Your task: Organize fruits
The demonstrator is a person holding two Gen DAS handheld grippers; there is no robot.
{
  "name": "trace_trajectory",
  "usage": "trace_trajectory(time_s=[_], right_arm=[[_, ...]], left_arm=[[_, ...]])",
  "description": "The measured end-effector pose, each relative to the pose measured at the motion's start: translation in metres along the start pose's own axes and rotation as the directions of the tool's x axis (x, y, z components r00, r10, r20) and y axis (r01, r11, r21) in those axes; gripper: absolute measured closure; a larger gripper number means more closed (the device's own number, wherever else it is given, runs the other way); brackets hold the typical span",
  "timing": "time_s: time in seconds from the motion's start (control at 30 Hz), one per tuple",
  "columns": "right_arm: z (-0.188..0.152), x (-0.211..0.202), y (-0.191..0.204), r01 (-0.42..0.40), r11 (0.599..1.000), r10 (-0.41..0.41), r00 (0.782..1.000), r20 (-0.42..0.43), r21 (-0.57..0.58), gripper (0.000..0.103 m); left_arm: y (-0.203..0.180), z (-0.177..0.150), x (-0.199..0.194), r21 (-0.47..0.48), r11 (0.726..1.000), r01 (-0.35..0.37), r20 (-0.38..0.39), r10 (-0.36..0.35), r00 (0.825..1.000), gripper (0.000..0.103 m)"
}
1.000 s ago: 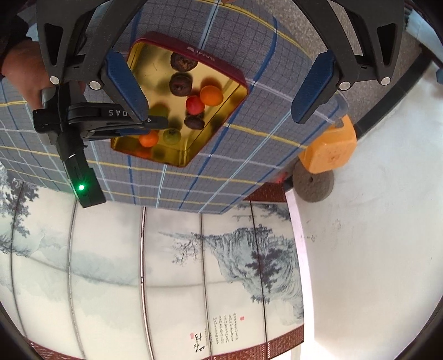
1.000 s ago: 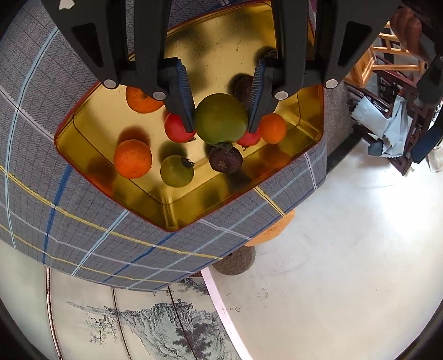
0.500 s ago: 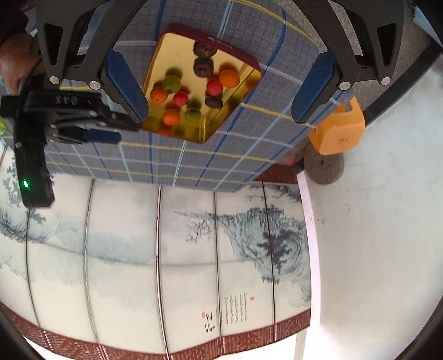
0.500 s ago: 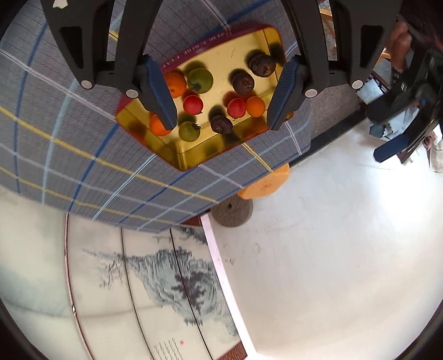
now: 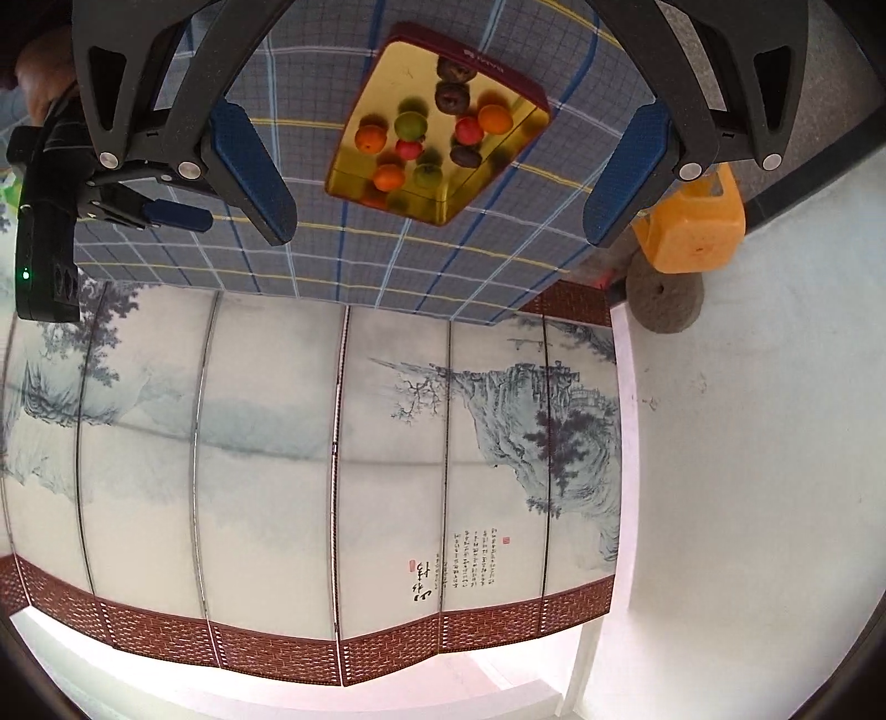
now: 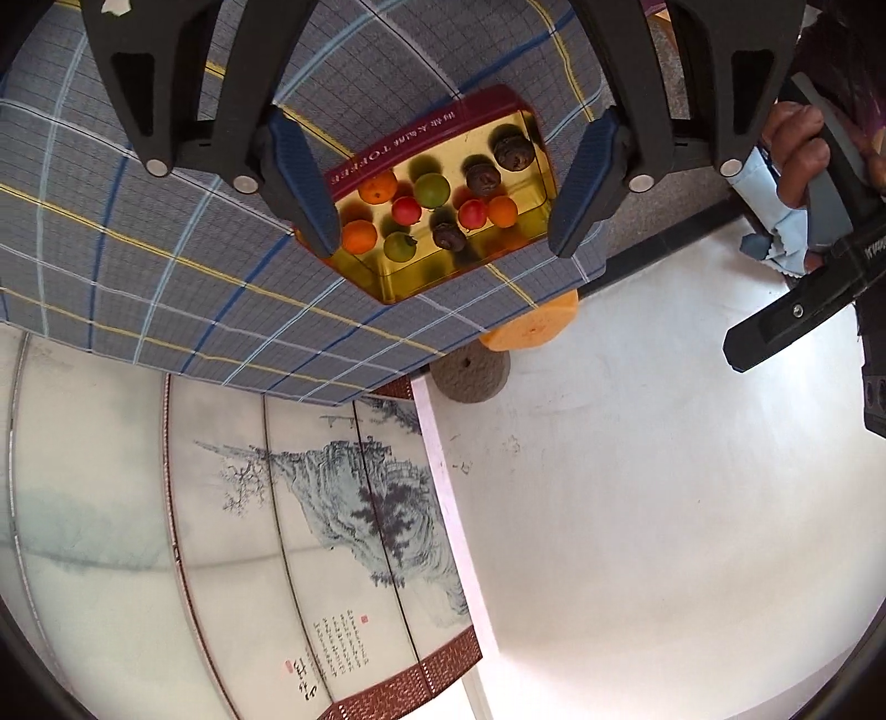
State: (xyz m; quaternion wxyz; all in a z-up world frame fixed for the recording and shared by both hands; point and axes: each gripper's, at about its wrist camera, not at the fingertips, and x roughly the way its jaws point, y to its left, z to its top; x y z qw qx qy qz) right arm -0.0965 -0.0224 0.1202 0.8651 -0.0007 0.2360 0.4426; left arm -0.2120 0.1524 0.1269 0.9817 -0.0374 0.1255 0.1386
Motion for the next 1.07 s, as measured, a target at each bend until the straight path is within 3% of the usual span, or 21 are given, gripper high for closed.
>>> trace_trajectory(time_s=[0.2, 0.43, 0.5, 0.63, 0.77, 0.83, 0.9, 1.0, 1.07], right_arm=[[-0.015, -0.020, -0.030, 0.044, 0.998, -0.044, 0.999, -0.008, 0.043, 0.025], [-0.051, -0.036, -0.120, 0.214, 0.967, -0.200, 0.974, -0.111, 0.135, 0.023], [-0.063, -0.041, -0.152, 0.274, 0.949, -0.250, 0.955, -0.158, 0.156, 0.023], [-0.085, -0.056, -0.213, 0.412, 0.894, -0.365, 0.898, -0.248, 0.175, 0.023], [-0.102, -0.066, -0.270, 0.510, 0.835, -0.426, 0.838, -0.341, 0.208, 0.017], [-0.108, -0.070, -0.291, 0.538, 0.813, -0.443, 0.819, -0.366, 0.221, 0.016], [-0.112, -0.071, -0.314, 0.586, 0.779, -0.472, 0.783, -0.405, 0.224, 0.009], [-0.117, -0.072, -0.343, 0.620, 0.748, -0.486, 0.755, -0.441, 0.237, 0.007], [-0.120, -0.068, -0.362, 0.650, 0.727, -0.499, 0.721, -0.480, 0.220, 0.003]], left_arm=[[-0.009, -0.002, 0.005, -0.011, 1.000, 0.021, -0.064, -0.022, 0.998, 0.000], [-0.031, -0.006, 0.021, 0.044, 0.999, -0.005, -0.099, 0.010, 0.995, 0.000], [-0.033, -0.007, 0.028, 0.043, 0.999, -0.007, -0.120, 0.012, 0.993, 0.000], [-0.039, -0.009, 0.041, 0.045, 0.999, -0.007, -0.159, 0.014, 0.987, 0.000], [-0.045, -0.013, 0.055, 0.064, 0.998, -0.016, -0.197, 0.028, 0.980, 0.000], [-0.049, -0.016, 0.062, 0.076, 0.997, -0.023, -0.215, 0.039, 0.976, 0.000], [-0.052, -0.018, 0.069, 0.099, 0.995, -0.035, -0.233, 0.057, 0.971, 0.000], [-0.055, -0.022, 0.080, 0.113, 0.992, -0.049, -0.267, 0.078, 0.961, 0.000], [-0.055, -0.024, 0.089, 0.119, 0.991, -0.061, -0.292, 0.094, 0.952, 0.000]])
